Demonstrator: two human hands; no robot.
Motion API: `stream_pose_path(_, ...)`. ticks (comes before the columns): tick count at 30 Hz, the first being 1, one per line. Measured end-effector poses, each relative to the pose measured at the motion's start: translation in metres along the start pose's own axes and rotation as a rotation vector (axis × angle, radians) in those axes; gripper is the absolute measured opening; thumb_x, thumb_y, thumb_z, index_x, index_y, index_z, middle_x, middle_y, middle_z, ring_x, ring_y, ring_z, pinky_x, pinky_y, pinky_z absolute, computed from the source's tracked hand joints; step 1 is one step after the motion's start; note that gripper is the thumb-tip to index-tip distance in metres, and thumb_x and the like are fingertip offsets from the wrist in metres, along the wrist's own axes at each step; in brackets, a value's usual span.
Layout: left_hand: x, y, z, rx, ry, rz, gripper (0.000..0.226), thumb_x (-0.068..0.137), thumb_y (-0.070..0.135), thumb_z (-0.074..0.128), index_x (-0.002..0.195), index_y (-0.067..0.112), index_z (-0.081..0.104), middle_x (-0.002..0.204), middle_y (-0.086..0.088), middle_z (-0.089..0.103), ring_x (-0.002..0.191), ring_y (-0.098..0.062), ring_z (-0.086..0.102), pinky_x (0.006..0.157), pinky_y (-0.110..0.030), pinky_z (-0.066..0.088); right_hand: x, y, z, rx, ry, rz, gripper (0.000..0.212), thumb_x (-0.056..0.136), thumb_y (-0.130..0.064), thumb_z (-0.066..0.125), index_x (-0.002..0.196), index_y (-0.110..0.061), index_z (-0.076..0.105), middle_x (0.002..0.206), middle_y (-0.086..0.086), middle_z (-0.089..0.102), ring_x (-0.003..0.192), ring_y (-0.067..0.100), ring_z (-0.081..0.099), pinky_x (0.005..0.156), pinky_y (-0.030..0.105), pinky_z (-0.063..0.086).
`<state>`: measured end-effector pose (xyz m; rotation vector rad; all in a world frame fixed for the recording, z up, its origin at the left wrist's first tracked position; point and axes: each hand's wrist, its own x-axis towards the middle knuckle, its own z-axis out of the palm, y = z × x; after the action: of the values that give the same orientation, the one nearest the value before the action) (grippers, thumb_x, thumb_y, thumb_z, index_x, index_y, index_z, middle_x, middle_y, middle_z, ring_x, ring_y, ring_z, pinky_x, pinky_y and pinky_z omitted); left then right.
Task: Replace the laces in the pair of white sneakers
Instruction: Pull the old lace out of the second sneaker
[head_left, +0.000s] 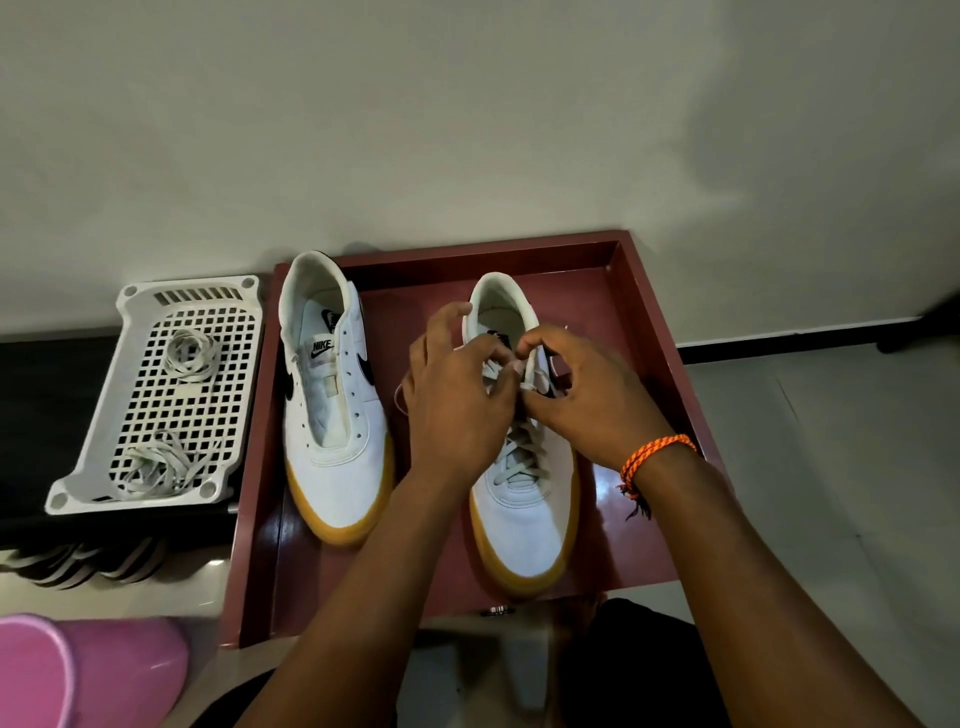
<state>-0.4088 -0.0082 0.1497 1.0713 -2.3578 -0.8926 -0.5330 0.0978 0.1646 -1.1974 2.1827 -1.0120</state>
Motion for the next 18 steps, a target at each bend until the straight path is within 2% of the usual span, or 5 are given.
stream_pose_path(6,0.005,0.0,0.001,-0.168,0.009,-0.005,0.012,0.098,0.029,0.072,0.088,0.033,0.067,0.151,0.009,0.046,0.138,-0.021,0.042,0.106,-0.045,0.045,0.001,0.0,-0.002,0.011,0.011,0.026,0.037,0.087,-0.029,0.081,0.119,-0.037,0.064,0.119,-0.009,0.067,0.096,0.007,0.066,0.076,0.024,0.055)
stream_pose_path(8,0.008,0.001,-0.002,-0.375,0.083,-0.063,0.015,0.099,0.032,0.065,0.085,0.039,0.064,0.139,0.006,0.049,0.132,-0.023,0.05,0.105,-0.05,0.051,0.001,0.0,-0.002,0.006,0.015,0.035,0.04,0.087,-0.033,0.082,0.121,-0.038,0.063,0.118,-0.01,0.068,0.095,0.008,0.067,0.078,0.029,0.058)
stream_pose_path(11,0.013,-0.002,-0.01,-0.492,0.23,-0.153,0.012,0.098,0.045,0.05,0.091,0.049,0.059,0.126,0.006,0.056,0.123,-0.025,0.057,0.104,-0.053,0.053,0.001,0.001,-0.001,0.009,0.015,0.053,0.041,0.086,-0.035,0.083,0.121,-0.038,0.063,0.119,-0.014,0.066,0.09,0.006,0.066,0.071,0.024,0.053)
stream_pose_path(14,0.014,-0.008,-0.016,-0.445,0.231,-0.107,0.02,0.095,0.037,0.046,0.098,0.048,0.062,0.12,0.008,0.063,0.121,-0.026,0.058,0.103,-0.054,0.051,0.001,0.001,0.001,0.005,0.022,0.057,0.038,0.085,-0.035,0.084,0.115,-0.041,0.061,0.12,-0.013,0.065,0.09,0.01,0.068,0.074,0.028,0.055)
stream_pose_path(18,0.006,-0.005,-0.011,-0.02,0.061,0.03,0.019,0.098,0.045,0.06,0.104,0.036,0.075,0.152,0.008,0.049,0.145,-0.025,0.036,0.11,-0.043,0.035,0.002,0.001,0.001,-0.007,0.026,0.046,0.037,0.087,-0.032,0.08,0.117,-0.04,0.062,0.122,-0.011,0.066,0.095,0.01,0.067,0.077,0.029,0.057)
